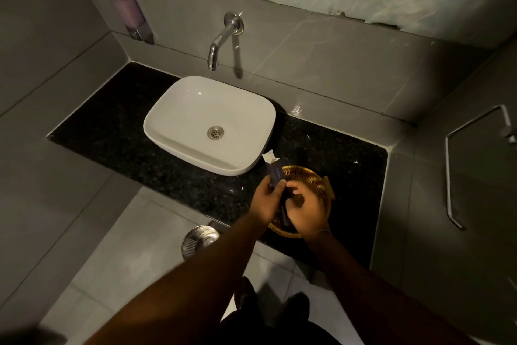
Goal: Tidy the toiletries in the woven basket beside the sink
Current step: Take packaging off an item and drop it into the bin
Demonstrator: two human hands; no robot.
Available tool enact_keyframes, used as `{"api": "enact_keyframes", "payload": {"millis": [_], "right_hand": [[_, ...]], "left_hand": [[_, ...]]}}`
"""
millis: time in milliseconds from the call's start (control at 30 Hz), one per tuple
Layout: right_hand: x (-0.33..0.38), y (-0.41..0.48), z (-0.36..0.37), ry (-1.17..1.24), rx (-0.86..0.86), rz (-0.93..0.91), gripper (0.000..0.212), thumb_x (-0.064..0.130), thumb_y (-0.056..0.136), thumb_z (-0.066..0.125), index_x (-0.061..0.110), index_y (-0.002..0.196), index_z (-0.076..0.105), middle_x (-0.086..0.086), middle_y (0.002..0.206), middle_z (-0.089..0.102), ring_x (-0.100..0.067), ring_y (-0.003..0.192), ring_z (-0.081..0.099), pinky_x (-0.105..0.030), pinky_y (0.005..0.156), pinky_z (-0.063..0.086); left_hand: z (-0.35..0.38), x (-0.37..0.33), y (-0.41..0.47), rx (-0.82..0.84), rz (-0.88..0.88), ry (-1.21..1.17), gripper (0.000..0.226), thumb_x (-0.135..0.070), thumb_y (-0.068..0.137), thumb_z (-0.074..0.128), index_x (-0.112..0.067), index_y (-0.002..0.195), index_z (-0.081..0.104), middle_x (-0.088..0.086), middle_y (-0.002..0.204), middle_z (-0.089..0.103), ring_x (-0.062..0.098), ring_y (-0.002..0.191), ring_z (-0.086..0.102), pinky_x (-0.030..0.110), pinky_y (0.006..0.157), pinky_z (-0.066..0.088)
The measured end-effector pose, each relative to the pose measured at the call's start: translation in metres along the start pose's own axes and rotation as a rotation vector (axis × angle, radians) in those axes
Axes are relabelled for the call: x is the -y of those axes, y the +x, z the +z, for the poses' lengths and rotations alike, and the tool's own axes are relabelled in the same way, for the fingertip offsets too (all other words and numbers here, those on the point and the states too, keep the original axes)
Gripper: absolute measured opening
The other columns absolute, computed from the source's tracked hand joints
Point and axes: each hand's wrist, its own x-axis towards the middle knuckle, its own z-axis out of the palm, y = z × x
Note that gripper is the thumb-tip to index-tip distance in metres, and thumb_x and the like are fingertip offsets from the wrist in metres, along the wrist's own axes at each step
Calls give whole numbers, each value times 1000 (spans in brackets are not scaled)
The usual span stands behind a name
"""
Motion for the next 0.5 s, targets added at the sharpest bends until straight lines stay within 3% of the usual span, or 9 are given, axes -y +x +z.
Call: {"api": "enact_keyframes", "payload": {"millis": [67, 100, 133, 200, 267, 333, 433, 500], "right_hand": [[14, 3, -5, 94, -100, 89, 30, 18, 90, 64, 41, 109, 67, 52, 102, 48, 14, 91, 46, 6, 68, 39], [22, 6, -7, 165, -127, 139, 24, 23, 92, 64, 40, 108, 68, 56, 106, 47, 9, 96, 48, -1, 75, 42], [28, 9, -9, 257, -114, 199, 21, 31, 93, 63, 38, 111, 69, 46, 113, 54, -1, 105, 55, -15, 83, 51], [38, 15, -14, 376, -39, 305, 35, 50, 90, 61, 31, 119, 69, 7, 119, 67, -24, 110, 64, -43, 89, 58], [44, 17, -16, 409, -1, 343, 50, 65, 81, 63, 24, 108, 74, 0, 87, 72, -20, 81, 68, -30, 64, 59], [45, 16, -11, 386, 38, 404, 48, 65, 78, 68, 19, 87, 76, 2, 59, 65, -11, 51, 57, -18, 40, 45], [39, 9, 7, 301, 153, 520, 34, 46, 84, 74, 13, 78, 76, -7, 57, 64, -10, 37, 50, -18, 36, 40], [33, 4, 17, 376, 208, 623, 29, 34, 86, 75, 5, 81, 76, -11, 58, 65, -12, 34, 48, -20, 39, 39]], "left_hand": [[-10, -2, -9, 32, 65, 108, 34, -20, 112, 59, -9, 143, 64, 19, 136, 74, 35, 131, 71, 50, 117, 55], [-17, -2, -16, 66, 77, 190, 39, -27, 111, 61, -16, 149, 61, 14, 138, 75, 31, 132, 71, 51, 118, 54], [-24, -3, -23, 98, 101, 299, 43, -35, 111, 61, -25, 152, 59, 8, 140, 75, 26, 132, 72, 51, 117, 55], [-38, -8, -37, 148, 178, 565, 46, -48, 109, 58, -40, 154, 54, -1, 139, 75, 19, 127, 73, 48, 113, 57], [-53, -11, -47, 169, 242, 792, 48, -57, 109, 52, -46, 156, 48, -5, 140, 72, 18, 125, 71, 47, 109, 57], [-65, -14, -57, 196, 287, 996, 54, -63, 108, 45, -51, 160, 38, -5, 143, 65, 21, 125, 70, 46, 106, 59], [-78, -17, -71, 271, 297, 1236, 60, -68, 107, 41, -56, 164, 26, -2, 141, 58, 24, 119, 71, 43, 98, 62], [-83, -21, -78, 272, 297, 1323, 60, -69, 106, 43, -55, 163, 31, -3, 143, 59, 25, 122, 70, 41, 97, 61]]}}
